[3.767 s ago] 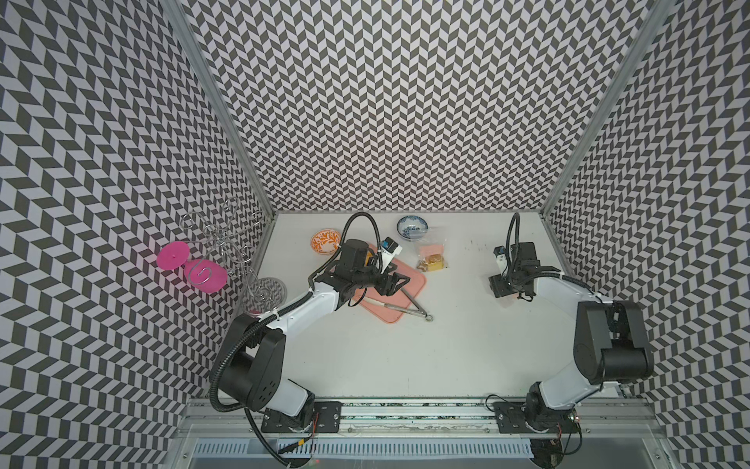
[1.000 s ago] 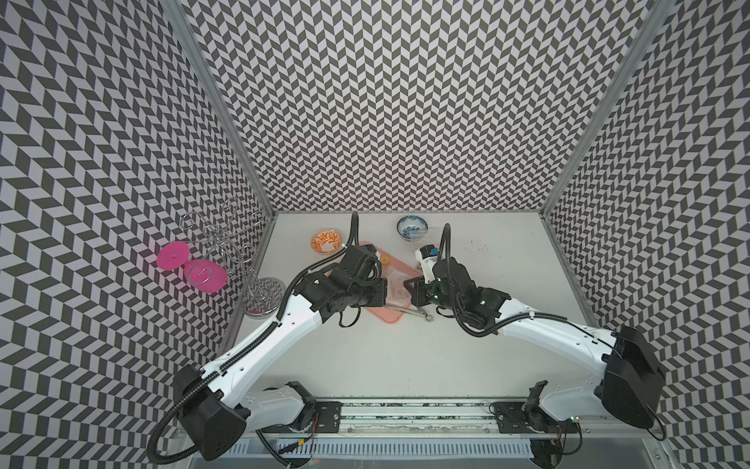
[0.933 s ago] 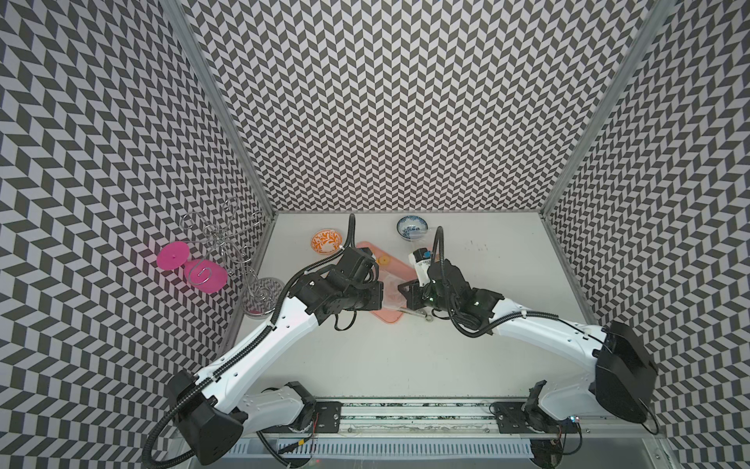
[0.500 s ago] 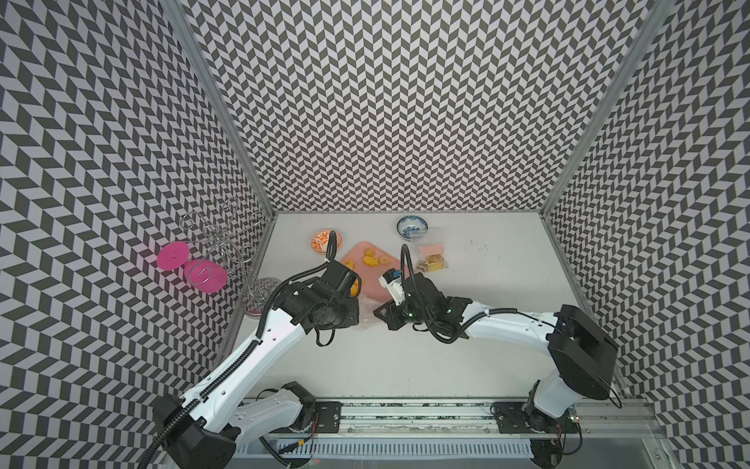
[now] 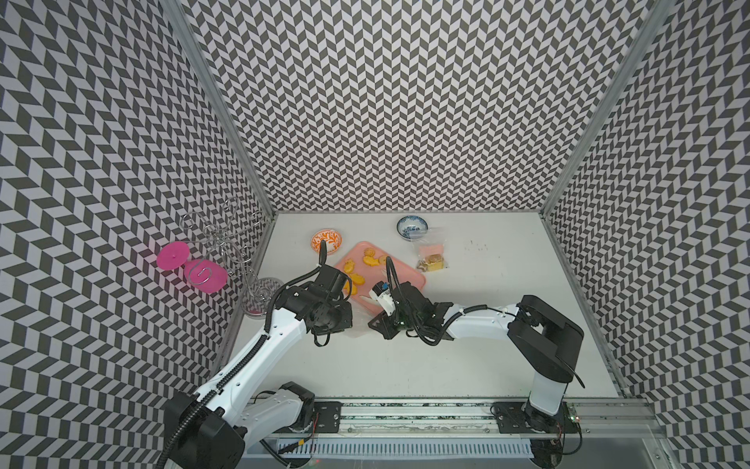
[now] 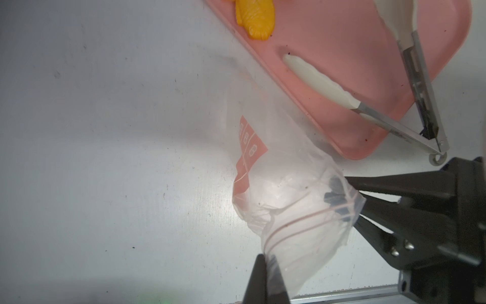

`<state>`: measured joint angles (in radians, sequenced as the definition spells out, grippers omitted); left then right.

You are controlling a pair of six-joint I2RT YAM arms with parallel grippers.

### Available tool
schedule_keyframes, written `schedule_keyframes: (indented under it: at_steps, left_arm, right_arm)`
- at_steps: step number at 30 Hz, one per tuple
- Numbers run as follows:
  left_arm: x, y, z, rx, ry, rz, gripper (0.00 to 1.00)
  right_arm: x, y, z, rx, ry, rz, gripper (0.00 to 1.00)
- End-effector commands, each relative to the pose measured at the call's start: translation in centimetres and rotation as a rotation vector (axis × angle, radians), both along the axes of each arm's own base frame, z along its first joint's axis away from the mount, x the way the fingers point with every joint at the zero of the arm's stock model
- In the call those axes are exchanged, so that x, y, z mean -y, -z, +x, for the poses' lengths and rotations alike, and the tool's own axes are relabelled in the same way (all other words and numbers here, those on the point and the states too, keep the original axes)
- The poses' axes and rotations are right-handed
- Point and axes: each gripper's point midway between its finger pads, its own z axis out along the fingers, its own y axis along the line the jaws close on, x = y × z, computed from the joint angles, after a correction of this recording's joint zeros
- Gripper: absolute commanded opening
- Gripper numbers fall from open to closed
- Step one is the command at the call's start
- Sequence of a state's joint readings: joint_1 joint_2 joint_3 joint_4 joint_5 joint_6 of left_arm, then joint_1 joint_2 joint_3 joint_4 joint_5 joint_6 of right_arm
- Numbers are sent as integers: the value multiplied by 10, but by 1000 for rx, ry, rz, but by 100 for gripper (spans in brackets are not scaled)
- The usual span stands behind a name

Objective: Put the cookies into a resealable bag to prevent moisture
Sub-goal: Open the ziploc bag, then pick up the clamp from the tray.

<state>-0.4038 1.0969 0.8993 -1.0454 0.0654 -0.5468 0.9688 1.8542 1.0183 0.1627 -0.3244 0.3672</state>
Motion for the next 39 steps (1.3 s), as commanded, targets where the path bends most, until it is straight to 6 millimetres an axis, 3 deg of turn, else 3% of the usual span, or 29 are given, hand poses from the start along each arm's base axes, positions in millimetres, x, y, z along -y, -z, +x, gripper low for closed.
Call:
schedule_keyframes:
  at_steps: [1, 7, 13, 24, 28, 33, 39]
  left_arm:
    - [6, -2, 13, 52, 28, -77, 0]
    - [15, -1, 33, 54, 49, -147, 0]
    - [26, 0, 39, 36, 77, -193, 0]
    - [32, 2, 51, 21, 103, -236, 0]
    - [30, 4, 56, 23, 128, -226, 0]
    - [27, 6, 57, 15, 130, -227, 0]
    - [32, 2, 57, 6, 151, -260, 0]
  right_arm:
    - [-11, -7, 6, 60, -32, 38, 16]
    - [-14, -22, 5, 109, -59, 81, 27]
    - [-7, -51, 10, 170, -58, 110, 41]
    - [43, -73, 24, 373, -34, 18, 58]
    - [85, -66, 44, 427, 33, -75, 63]
    - [137, -34, 58, 497, 38, -283, 67]
    - [129, -21, 49, 546, -81, -258, 76]
